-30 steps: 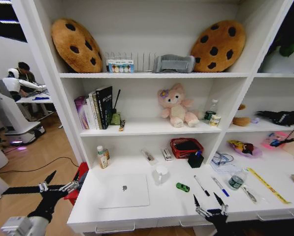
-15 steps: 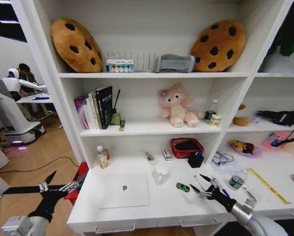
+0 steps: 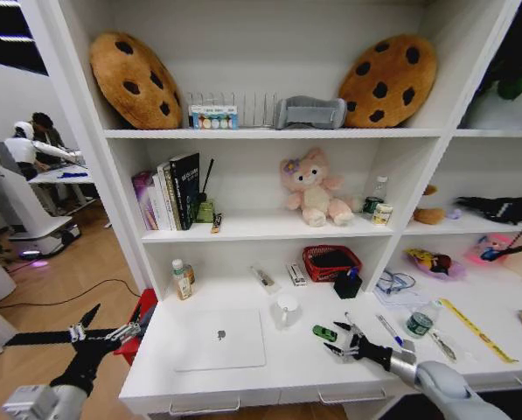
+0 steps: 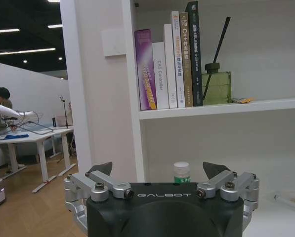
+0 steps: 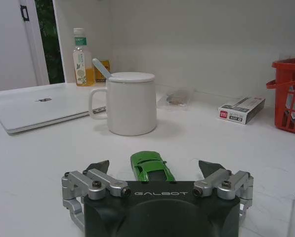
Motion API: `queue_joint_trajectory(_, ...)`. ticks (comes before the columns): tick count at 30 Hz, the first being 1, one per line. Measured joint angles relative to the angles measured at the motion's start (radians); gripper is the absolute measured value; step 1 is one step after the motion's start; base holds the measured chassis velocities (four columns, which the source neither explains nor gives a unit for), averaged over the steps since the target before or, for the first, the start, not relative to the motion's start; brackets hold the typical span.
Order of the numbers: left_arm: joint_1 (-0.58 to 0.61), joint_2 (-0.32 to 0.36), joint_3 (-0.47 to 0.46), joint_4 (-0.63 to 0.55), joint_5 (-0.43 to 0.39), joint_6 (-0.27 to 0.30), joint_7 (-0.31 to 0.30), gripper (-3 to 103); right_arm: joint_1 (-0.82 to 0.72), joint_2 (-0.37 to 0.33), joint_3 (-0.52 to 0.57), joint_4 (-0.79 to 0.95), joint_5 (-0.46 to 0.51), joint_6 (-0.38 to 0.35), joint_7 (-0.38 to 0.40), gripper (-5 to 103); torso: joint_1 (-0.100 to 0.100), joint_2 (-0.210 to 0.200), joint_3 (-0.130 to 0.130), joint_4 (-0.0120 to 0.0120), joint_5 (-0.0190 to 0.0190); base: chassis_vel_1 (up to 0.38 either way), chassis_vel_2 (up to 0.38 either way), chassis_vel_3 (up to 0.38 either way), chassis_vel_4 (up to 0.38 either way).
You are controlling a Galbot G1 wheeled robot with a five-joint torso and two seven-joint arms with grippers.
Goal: Organize the objects on the table.
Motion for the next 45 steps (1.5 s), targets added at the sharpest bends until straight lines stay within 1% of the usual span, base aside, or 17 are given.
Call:
queue_joint_trajectory(8, 0.000, 0.000, 0.000, 0.000, 0.000, 0.000, 0.000, 100, 0.051, 0.017, -0.034, -0.059, -0.012, 0.011, -0.005, 93, 0.000, 0.000, 0.000, 0.0000, 0.0004, 0.000, 0.000, 0.000, 0.000)
queue_joint_trajectory(9, 0.000, 0.000, 0.000, 0.000, 0.000, 0.000, 0.000, 100, 0.052, 0.017, -0.036, -0.059, -0.017, 0.012, -0.013, 82, 0.000, 0.000, 0.000, 0.0000, 0.0004, 0.000, 0.000, 0.000, 0.000)
queue_joint_trajectory(11, 0.000, 0.000, 0.000, 0.000, 0.000, 0.000, 0.000, 100, 0.052, 0.017, -0.036, -0.058, -0.019, 0.012, -0.017, 82, 0.000, 0.000, 0.000, 0.0000, 0.0003, 0.000, 0.000, 0.000, 0.000)
queue_joint_trajectory(12, 0.000, 0.000, 0.000, 0.000, 0.000, 0.000, 0.000, 100, 0.050, 0.016, -0.036, -0.055, -0.021, 0.012, -0.024, 71, 0.000, 0.000, 0.000, -0.0001, 0.0003, 0.000, 0.000, 0.000, 0.000)
queue_joint_trajectory(13, 0.000, 0.000, 0.000, 0.000, 0.000, 0.000, 0.000, 100, 0.050, 0.016, -0.036, -0.055, -0.021, 0.012, -0.024, 71, 0.000, 0.000, 0.000, -0.0001, 0.0003, 0.000, 0.000, 0.000, 0.000)
queue_joint_trajectory(18, 0.000, 0.000, 0.000, 0.000, 0.000, 0.000, -0.001, 100, 0.039, 0.010, -0.028, -0.047, -0.022, 0.015, -0.036, 50, 0.000, 0.000, 0.000, -0.0001, 0.0004, 0.000, 0.000, 0.000, 0.000)
queue_joint_trajectory(21, 0.000, 0.000, 0.000, 0.000, 0.000, 0.000, -0.001, 100, 0.038, 0.011, -0.023, -0.046, -0.024, 0.015, -0.036, 44, 0.000, 0.000, 0.000, -0.0001, 0.0004, 0.000, 0.000, 0.000, 0.000)
queue_joint_trajectory(22, 0.000, 0.000, 0.000, 0.000, 0.000, 0.000, -0.001, 100, 0.038, 0.014, -0.019, -0.046, -0.026, 0.016, -0.035, 38, 0.000, 0.000, 0.000, -0.0001, 0.0004, 0.000, 0.000, 0.000, 0.000)
queue_joint_trajectory(28, 0.000, 0.000, 0.000, 0.000, 0.000, 0.000, -0.001, 100, 0.037, 0.019, -0.002, -0.041, -0.027, 0.020, -0.033, 37, 0.000, 0.000, 0.000, 0.0001, 0.0004, 0.000, 0.000, 0.000, 0.000)
queue_joint_trajectory(31, 0.000, 0.000, 0.000, 0.000, 0.000, 0.000, -0.001, 100, 0.007, 0.015, 0.036, 0.016, -0.036, 0.021, -0.015, 37, 0.000, 0.000, 0.000, 0.0000, 0.0010, 0.000, 0.000, 0.000, 0.000)
queue_joint_trajectory(36, 0.000, 0.000, 0.000, 0.000, 0.000, 0.000, -0.001, 100, -0.073, -0.052, 0.107, 0.176, 0.040, 0.001, 0.025, 37, 0.000, 0.000, 0.000, -0.0005, 0.0008, 0.000, 0.000, 0.000, 0.000)
queue_joint_trajectory(37, 0.000, 0.000, 0.000, 0.000, 0.000, -0.001, -0.001, 100, -0.103, -0.110, 0.163, 0.284, 0.121, -0.025, 0.056, 37, 0.000, 0.000, 0.000, -0.0004, 0.0003, 0.000, 0.000, 0.000, 0.000)
queue_joint_trajectory(40, 0.000, 0.000, 0.000, 0.000, 0.000, -0.001, -0.001, 100, -0.107, -0.146, 0.195, 0.338, 0.171, -0.044, 0.075, 37, 0.000, 0.000, 0.000, -0.0003, 0.0000, 0.000, 0.000, 0.000, 0.000)
queue_joint_trajectory(41, 0.000, 0.000, 0.000, 0.000, 0.000, -0.001, -0.001, 100, -0.075, -0.211, 0.225, 0.414, 0.262, -0.080, 0.111, 37, 0.000, 0.000, 0.000, -0.0003, 0.0001, 0.000, 0.000, 0.000, 0.000)
queue_joint_trajectory(43, 0.000, 0.000, 0.000, 0.000, 0.000, -0.001, -0.001, 100, 0.044, -0.282, 0.198, 0.440, 0.334, -0.122, 0.147, 37, 0.000, 0.000, 0.000, 0.0000, 0.0002, 0.000, 0.000, 0.000, 0.000)
queue_joint_trajectory(44, 0.000, 0.000, 0.000, 0.000, 0.000, -0.001, -0.001, 100, 0.044, -0.282, 0.198, 0.440, 0.334, -0.122, 0.147, 37, 0.000, 0.000, 0.000, 0.0000, 0.0002, 0.000, 0.000, 0.000, 0.000)
queue_joint_trajectory(45, 0.000, 0.000, 0.000, 0.000, 0.000, -0.001, -0.001, 100, 0.135, -0.313, 0.161, 0.437, 0.362, -0.149, 0.166, 37, 0.000, 0.000, 0.000, 0.0001, 0.0005, 0.000, 0.000, 0.000, 0.000)
